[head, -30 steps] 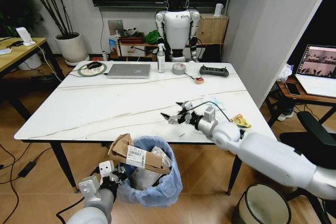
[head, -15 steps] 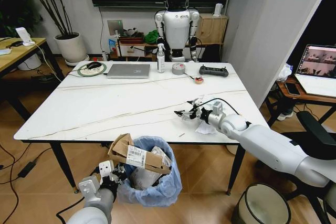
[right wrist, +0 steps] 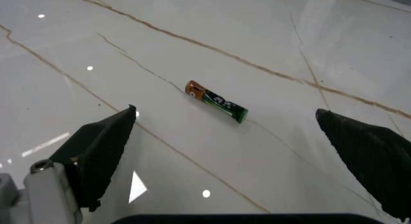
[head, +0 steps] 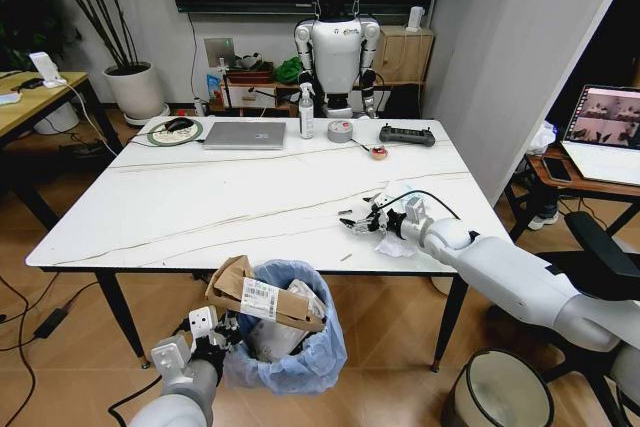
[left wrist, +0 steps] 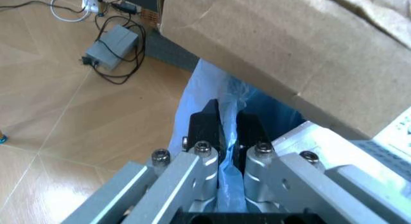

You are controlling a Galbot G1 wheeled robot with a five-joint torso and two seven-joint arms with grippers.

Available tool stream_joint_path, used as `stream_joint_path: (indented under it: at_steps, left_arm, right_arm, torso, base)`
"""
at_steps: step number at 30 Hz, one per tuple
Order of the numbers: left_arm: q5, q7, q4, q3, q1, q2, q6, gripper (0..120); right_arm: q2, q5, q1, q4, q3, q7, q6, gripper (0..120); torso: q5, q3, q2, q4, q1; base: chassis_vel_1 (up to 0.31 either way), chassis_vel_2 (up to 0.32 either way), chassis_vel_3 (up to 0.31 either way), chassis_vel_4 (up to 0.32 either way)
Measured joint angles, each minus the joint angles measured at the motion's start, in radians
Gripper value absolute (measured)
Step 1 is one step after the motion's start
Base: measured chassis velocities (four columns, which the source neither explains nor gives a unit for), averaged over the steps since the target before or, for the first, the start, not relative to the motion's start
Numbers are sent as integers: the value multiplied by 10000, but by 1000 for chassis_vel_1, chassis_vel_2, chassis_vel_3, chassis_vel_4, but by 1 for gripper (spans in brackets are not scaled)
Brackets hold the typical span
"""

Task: Pick up the trash bin and place the trash from the table into it.

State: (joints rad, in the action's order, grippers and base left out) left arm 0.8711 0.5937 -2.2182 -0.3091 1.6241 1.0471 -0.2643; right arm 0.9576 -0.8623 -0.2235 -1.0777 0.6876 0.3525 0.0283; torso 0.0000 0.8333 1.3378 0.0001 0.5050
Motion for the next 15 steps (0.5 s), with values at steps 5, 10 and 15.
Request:
stream_joint_path:
  at_steps: [5,10,15]
  left_arm:
    - [2,-6,37,6,-39,6,5,0]
    - [6,-13,63,10,-49,16,10,0]
    - [15,-18,64,0,-49,11,20,0]
  right_arm:
    - [105,-125,199,125,208,72,-81,100]
    - [206,-139,329,362,309,175,-80,92]
    - [233,-137,373,476,340,245,-48,77]
  torso:
    - [0,0,0,0,0]
    - [1,-1,0,1,0]
    - [0,-2,2,0,0]
  base:
    - [0,0,0,0]
    - [0,0,0,0]
    - [0,0,0,0]
